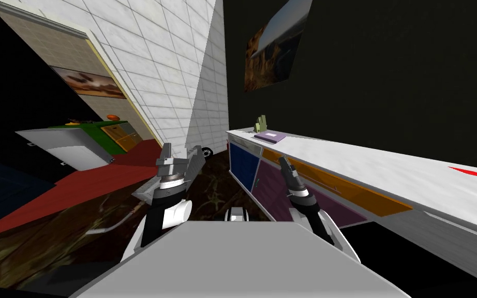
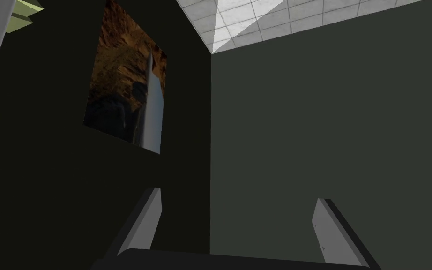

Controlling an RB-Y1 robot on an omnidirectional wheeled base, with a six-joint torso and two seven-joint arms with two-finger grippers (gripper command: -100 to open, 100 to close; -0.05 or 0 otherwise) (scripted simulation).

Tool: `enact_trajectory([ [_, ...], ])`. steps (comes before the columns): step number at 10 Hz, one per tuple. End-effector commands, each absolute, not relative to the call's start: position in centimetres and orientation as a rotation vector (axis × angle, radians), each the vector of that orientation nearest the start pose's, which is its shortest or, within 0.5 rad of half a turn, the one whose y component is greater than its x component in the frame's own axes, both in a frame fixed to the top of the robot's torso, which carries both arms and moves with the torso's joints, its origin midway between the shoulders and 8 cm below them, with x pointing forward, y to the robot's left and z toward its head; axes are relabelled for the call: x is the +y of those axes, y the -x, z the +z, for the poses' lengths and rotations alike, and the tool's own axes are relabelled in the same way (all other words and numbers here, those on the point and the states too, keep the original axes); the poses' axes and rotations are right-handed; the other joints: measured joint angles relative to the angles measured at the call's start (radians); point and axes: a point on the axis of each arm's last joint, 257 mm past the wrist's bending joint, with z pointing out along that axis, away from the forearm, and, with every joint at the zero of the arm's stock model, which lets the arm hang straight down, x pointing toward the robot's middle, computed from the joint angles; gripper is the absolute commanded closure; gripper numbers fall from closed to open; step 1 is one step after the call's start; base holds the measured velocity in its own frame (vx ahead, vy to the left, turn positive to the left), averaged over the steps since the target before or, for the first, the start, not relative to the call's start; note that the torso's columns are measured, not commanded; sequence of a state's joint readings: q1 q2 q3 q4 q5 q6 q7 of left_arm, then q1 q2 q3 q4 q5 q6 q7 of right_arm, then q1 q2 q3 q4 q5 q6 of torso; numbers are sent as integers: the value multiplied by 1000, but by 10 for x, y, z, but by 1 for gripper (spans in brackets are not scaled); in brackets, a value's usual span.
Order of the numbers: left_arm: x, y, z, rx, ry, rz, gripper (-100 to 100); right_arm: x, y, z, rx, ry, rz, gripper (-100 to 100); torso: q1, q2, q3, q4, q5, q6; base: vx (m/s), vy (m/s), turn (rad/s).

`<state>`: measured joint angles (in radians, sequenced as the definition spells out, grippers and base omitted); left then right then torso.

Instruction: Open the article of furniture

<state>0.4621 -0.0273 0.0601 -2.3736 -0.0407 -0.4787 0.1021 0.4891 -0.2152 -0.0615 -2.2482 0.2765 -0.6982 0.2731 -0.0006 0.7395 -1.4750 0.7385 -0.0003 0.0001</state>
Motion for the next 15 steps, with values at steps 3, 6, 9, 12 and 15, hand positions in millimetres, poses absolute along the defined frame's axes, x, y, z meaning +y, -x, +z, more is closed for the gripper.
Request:
enact_trajectory([
  [3,288,-325,74,512,593,-1346,0,-213,-310,37,842,174,703,-100,0,-2,-1,-1,0,0,110,62,-79],
  [6,288,-325,74,512,593,-1346,0,-207,-307,35,855,253,633,-100,0,-1,0,0,0,0,89,60,-61],
  [9,288,-325,74,512,593,-1346,0,-200,-302,31,864,386,514,-100,3,-4,-2,-1,1,0,114,83,-89],
  [12,288,-325,74,512,593,-1346,0,-194,-299,25,870,517,397,-100,-2,0,0,0,0,0,90,54,-70],
  [15,288,-325,74,512,593,-1346,0,-191,-296,16,875,646,283,-100,1,-1,-1,0,0,0,96,74,-96],
])
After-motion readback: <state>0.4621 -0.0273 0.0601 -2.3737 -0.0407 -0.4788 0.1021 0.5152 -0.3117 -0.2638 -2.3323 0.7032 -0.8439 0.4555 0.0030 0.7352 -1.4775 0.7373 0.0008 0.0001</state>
